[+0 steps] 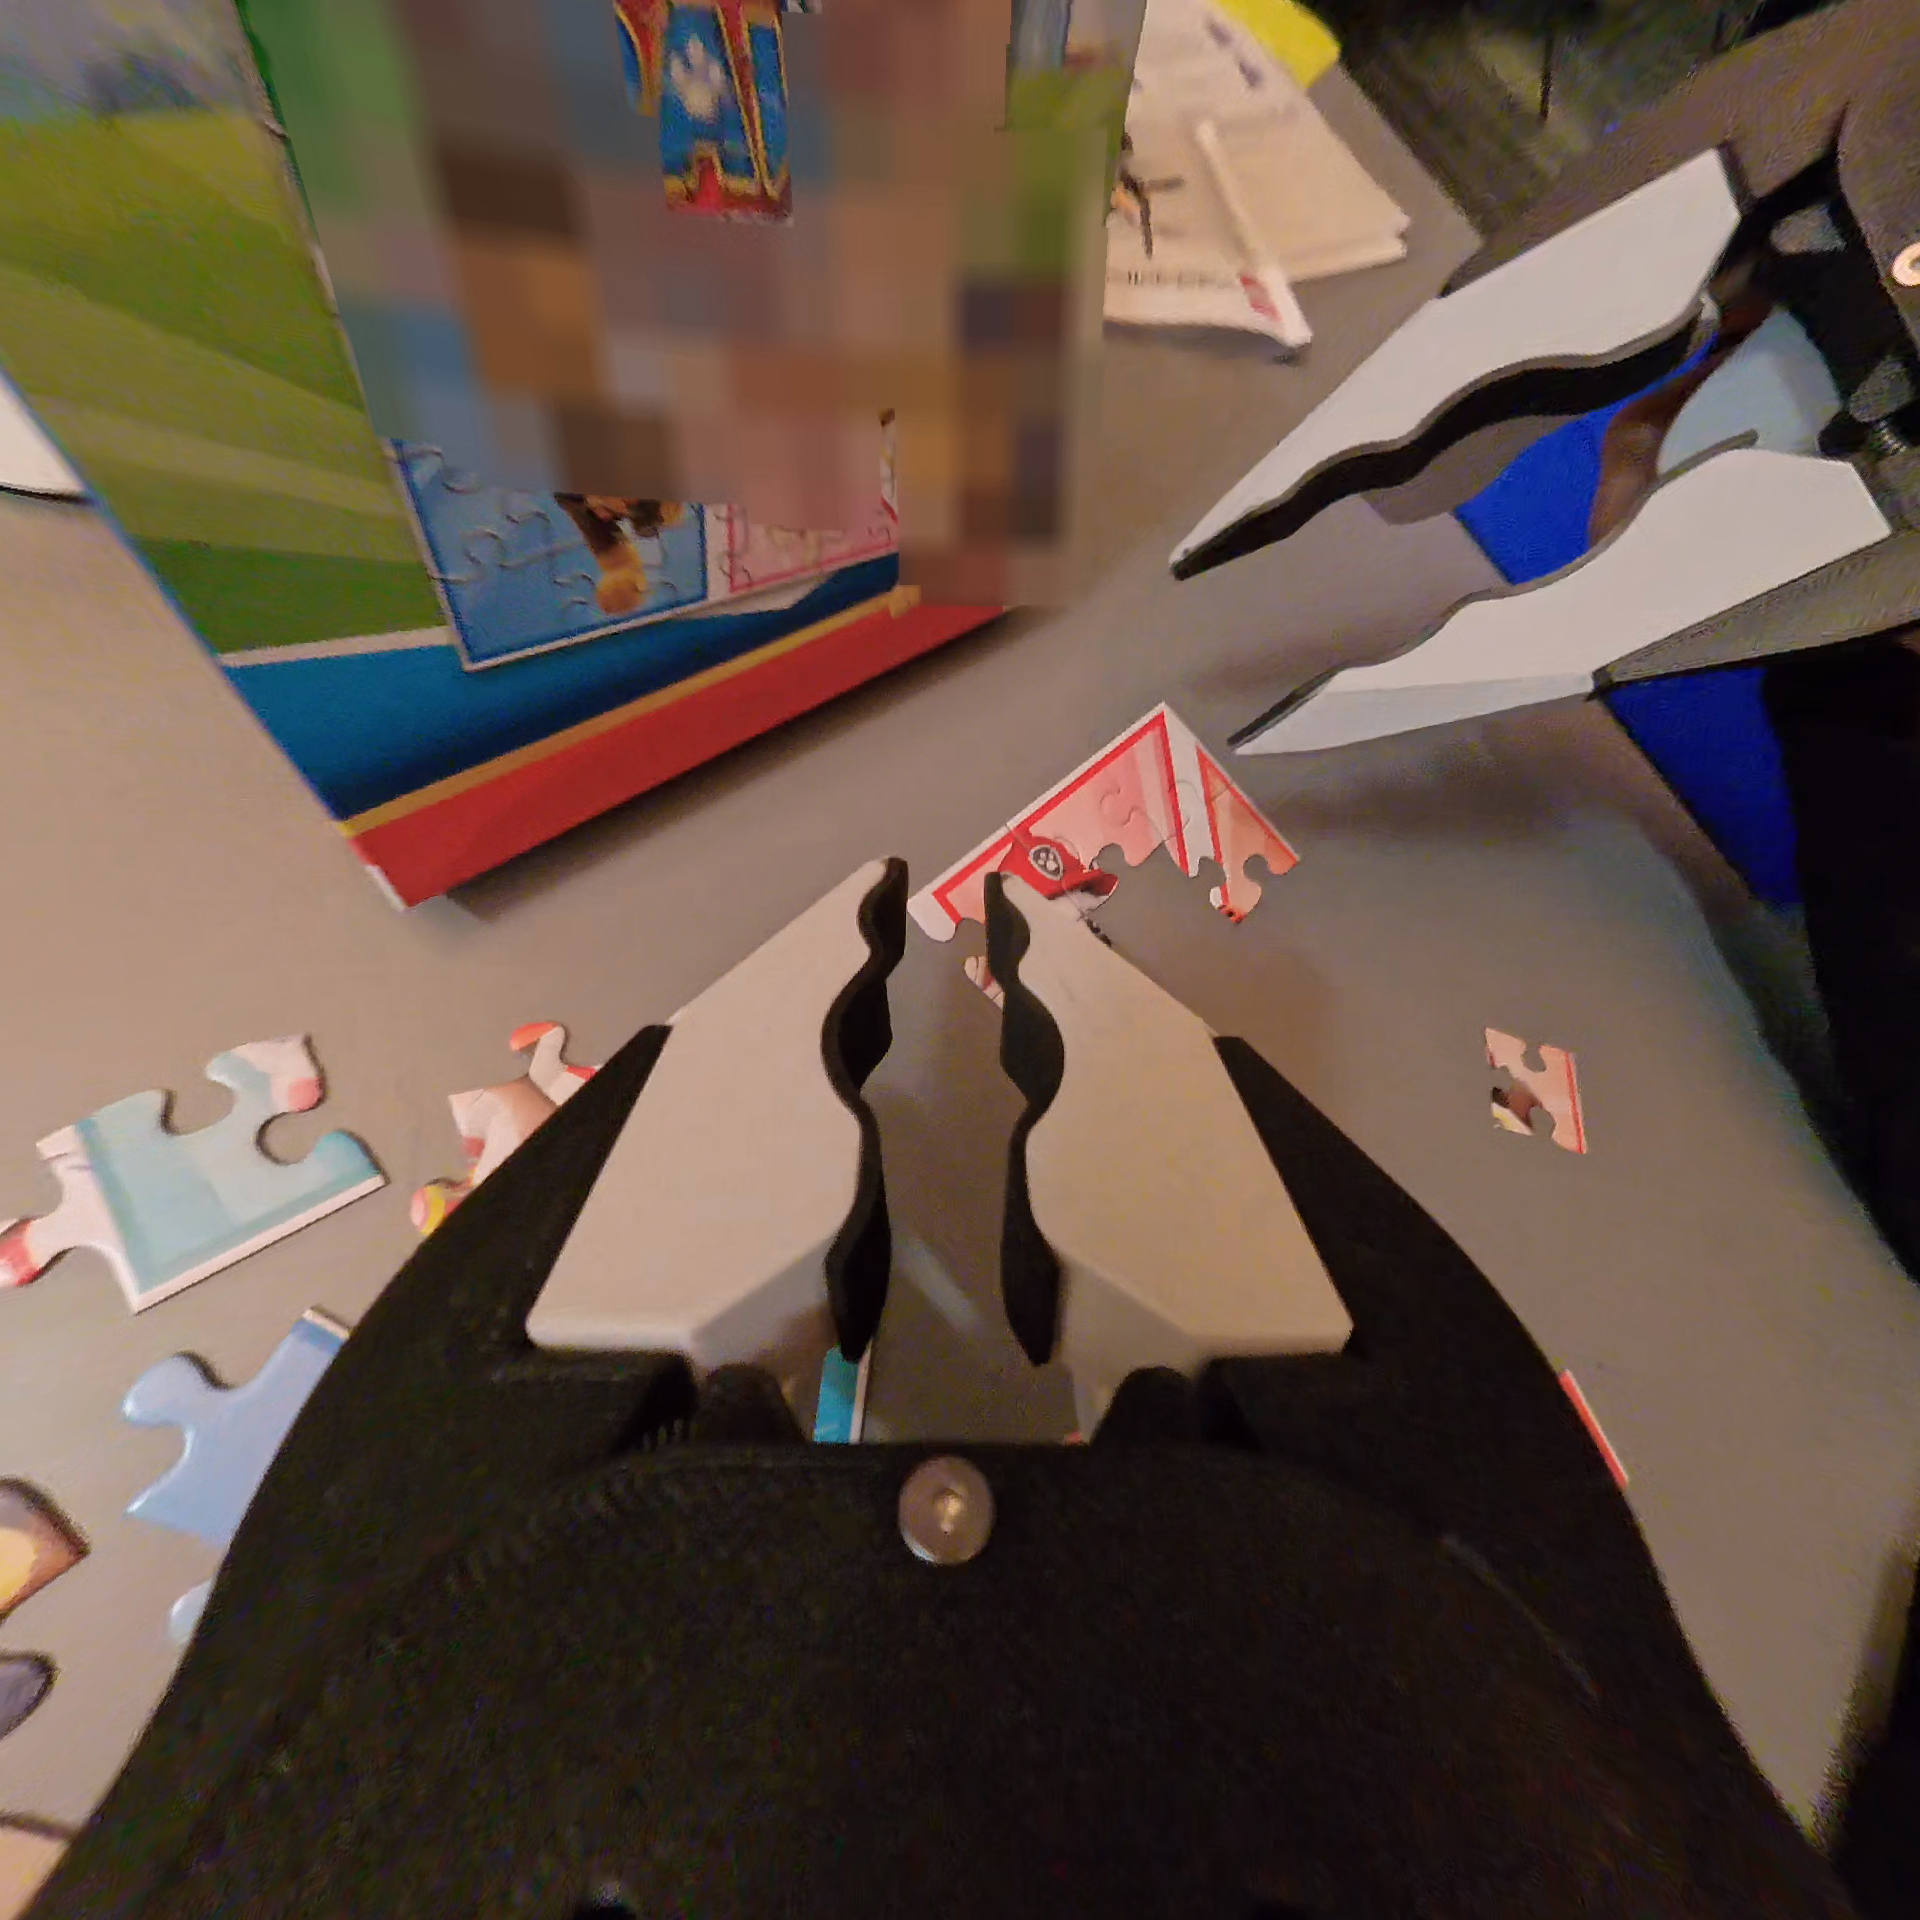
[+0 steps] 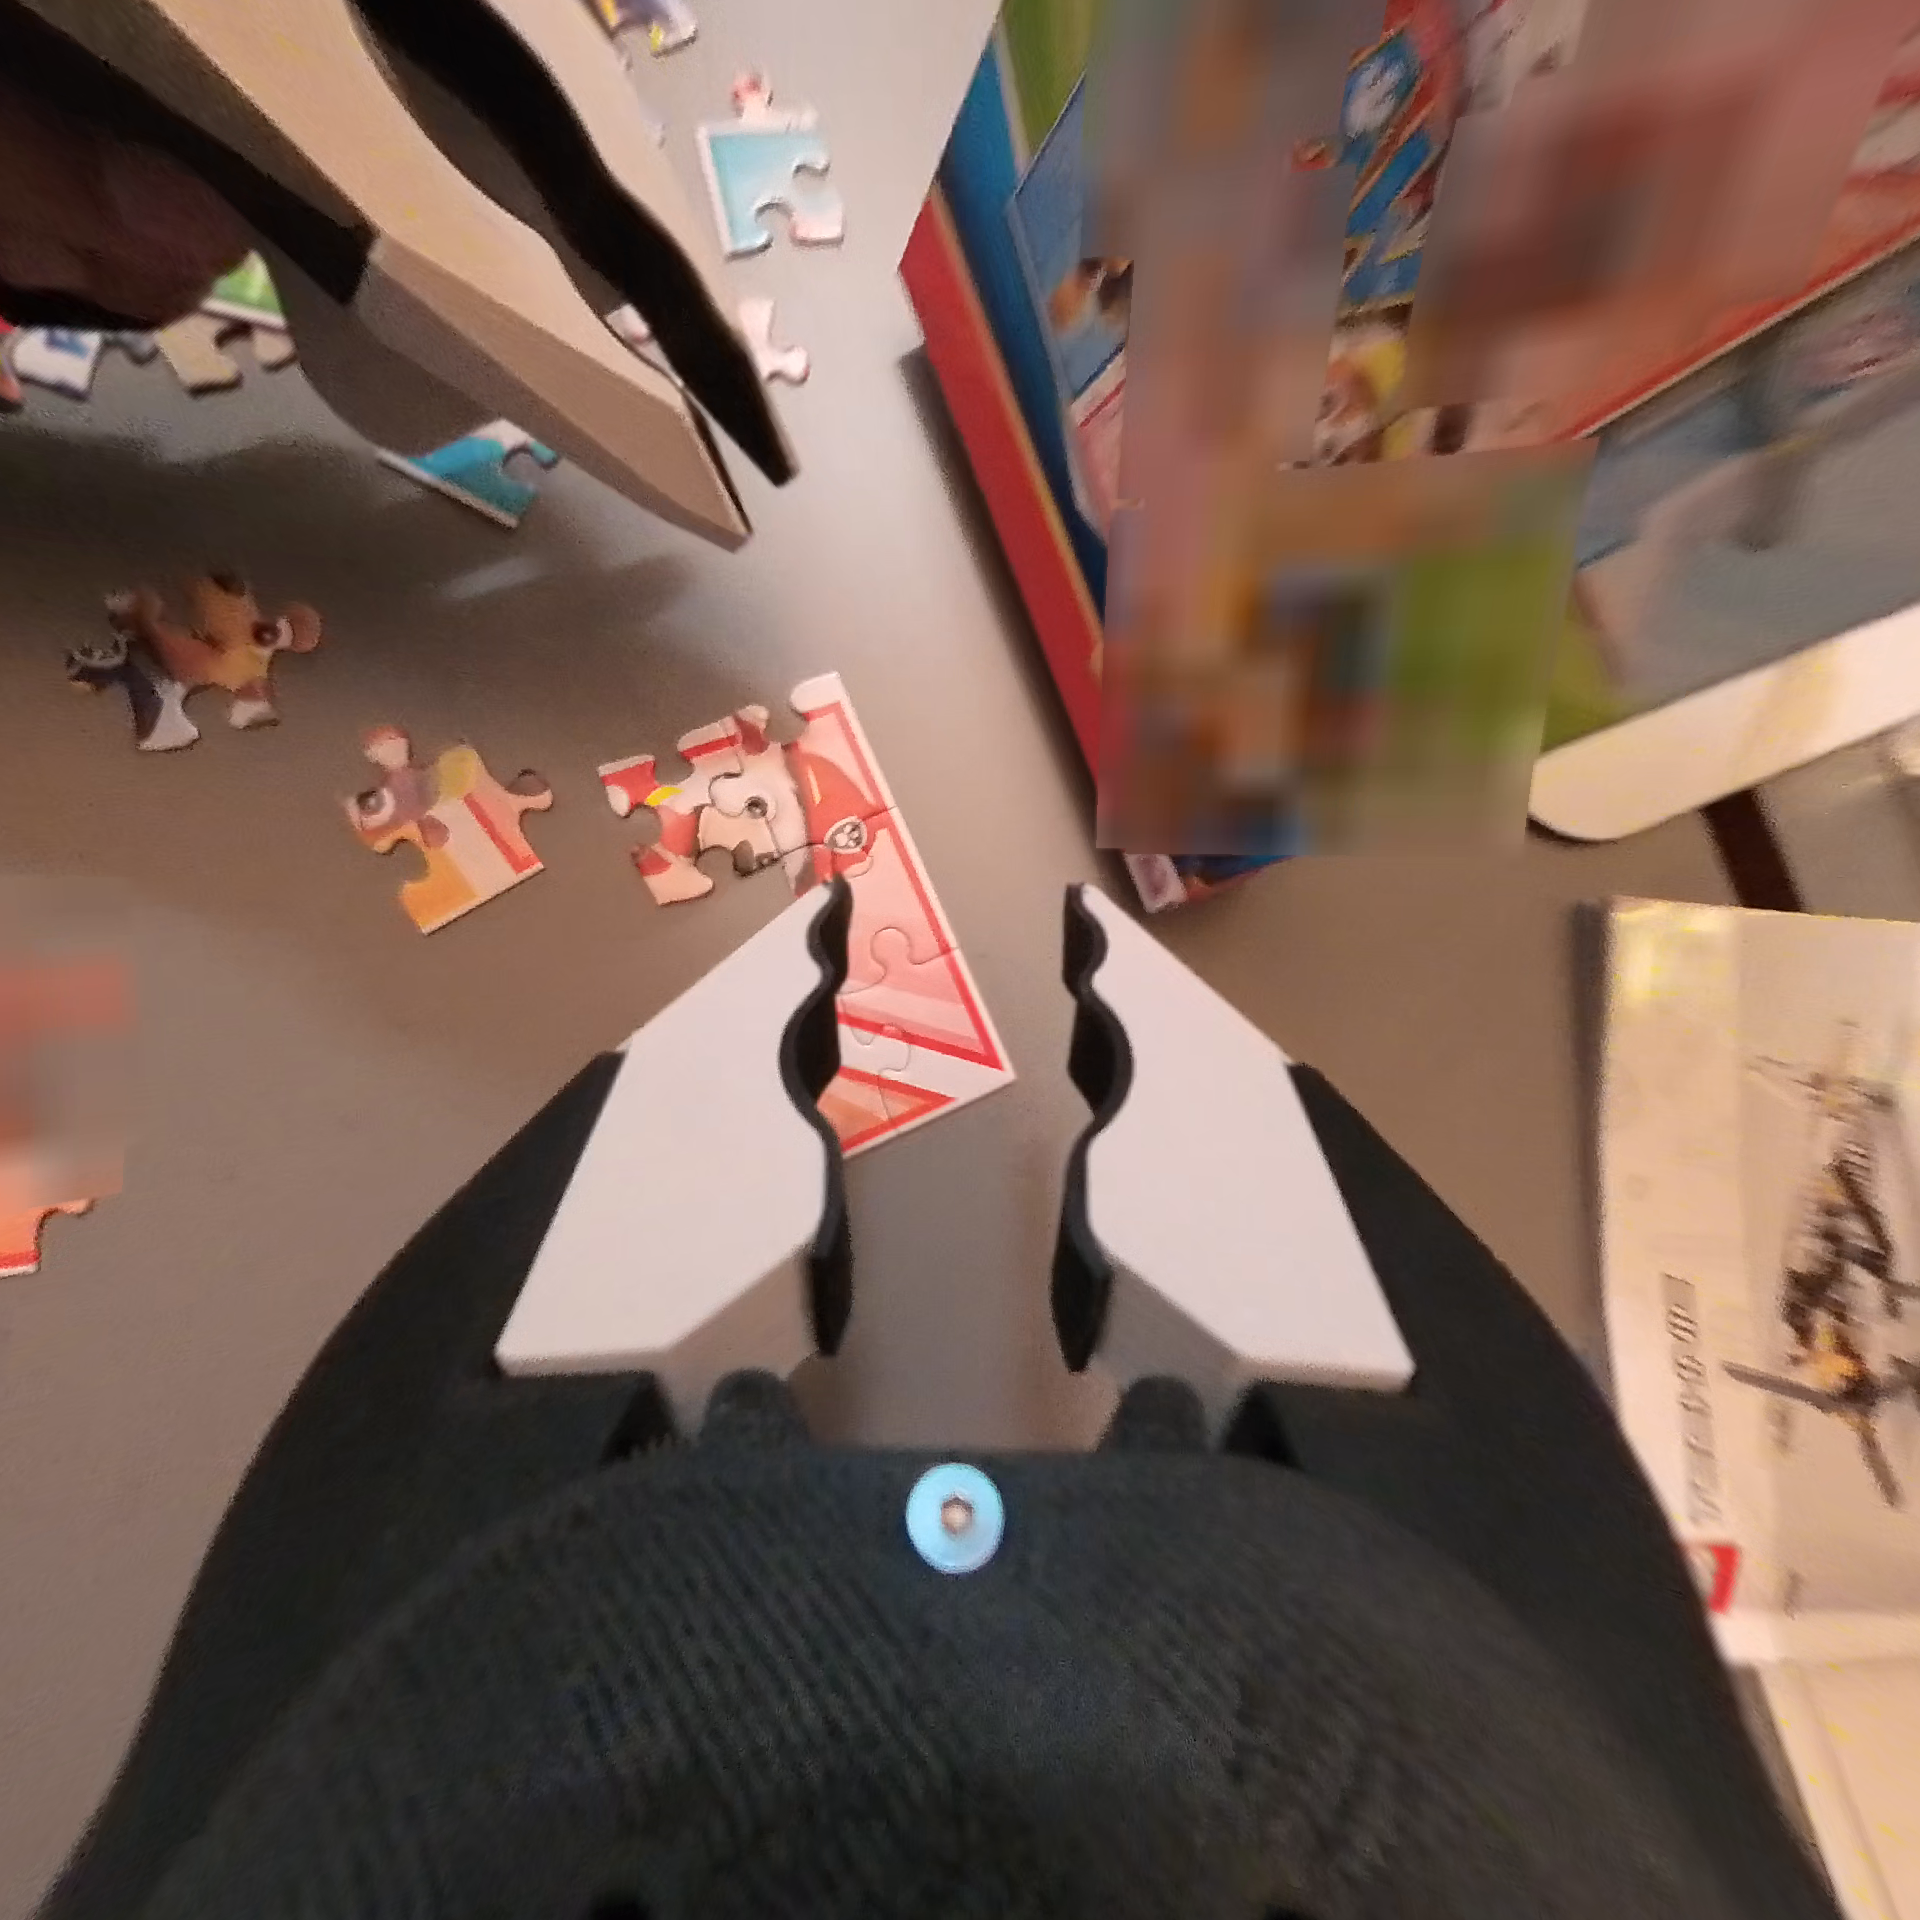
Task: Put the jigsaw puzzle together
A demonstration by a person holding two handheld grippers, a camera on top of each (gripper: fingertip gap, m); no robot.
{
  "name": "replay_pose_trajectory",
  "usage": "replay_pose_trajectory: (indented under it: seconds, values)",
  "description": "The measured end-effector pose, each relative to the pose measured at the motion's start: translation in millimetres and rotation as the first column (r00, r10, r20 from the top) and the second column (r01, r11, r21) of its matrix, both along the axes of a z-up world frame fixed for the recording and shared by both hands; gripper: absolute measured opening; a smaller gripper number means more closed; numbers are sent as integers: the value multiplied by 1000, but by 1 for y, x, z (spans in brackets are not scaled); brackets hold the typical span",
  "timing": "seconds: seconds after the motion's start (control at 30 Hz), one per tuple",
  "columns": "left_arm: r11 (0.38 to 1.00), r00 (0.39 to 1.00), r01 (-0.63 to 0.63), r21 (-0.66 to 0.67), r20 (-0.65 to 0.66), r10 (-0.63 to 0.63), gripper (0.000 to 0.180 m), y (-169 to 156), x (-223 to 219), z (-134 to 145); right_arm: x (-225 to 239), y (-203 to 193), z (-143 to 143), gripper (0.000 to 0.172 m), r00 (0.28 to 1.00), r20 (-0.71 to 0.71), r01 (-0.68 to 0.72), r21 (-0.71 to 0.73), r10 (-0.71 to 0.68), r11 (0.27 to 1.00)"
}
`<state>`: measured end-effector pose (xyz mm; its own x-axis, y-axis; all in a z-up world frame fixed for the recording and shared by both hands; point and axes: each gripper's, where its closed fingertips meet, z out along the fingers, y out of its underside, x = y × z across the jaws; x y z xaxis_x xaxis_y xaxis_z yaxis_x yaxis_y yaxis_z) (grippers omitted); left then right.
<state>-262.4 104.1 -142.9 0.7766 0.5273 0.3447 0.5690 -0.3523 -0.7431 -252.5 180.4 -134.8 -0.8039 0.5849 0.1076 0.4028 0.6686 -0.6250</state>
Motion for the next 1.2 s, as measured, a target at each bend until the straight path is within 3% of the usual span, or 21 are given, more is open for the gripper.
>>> replay_pose_trajectory:
  seconds: [0.13,0.2,0.33,0.47,0.67,0.9,1.2]
  values:
    - [999,998,-45,28,-46,46,13,-17,6,16,14,2,18,41,993,-98,64,-18,-65,998]
    - [998,996,-61,15,-68,61,14,-30,14,19,30,-9,17,39,990,-107,82,-97,-93,992]
    - [993,985,-121,-1,-121,120,18,-66,32,21,80,-54,-13,43,999,44,28,-258,-17,966]
    - [984,977,-180,10,-116,180,18,-105,51,17,101,-74,-48,45,995,103,5,-163,12,987]
    - [967,958,-254,34,-126,256,18,-144,64,22,92,-96,-55,45,994,108,6,-134,9,991]
    - [959,949,-274,68,-144,281,18,-161,60,32,89,-116,-57,38,997,70,-12,-88,18,996]
    - [971,962,-234,52,-129,239,19,-156,66,23,99,-114,-56,29,995,74,76,-92,-69,993]
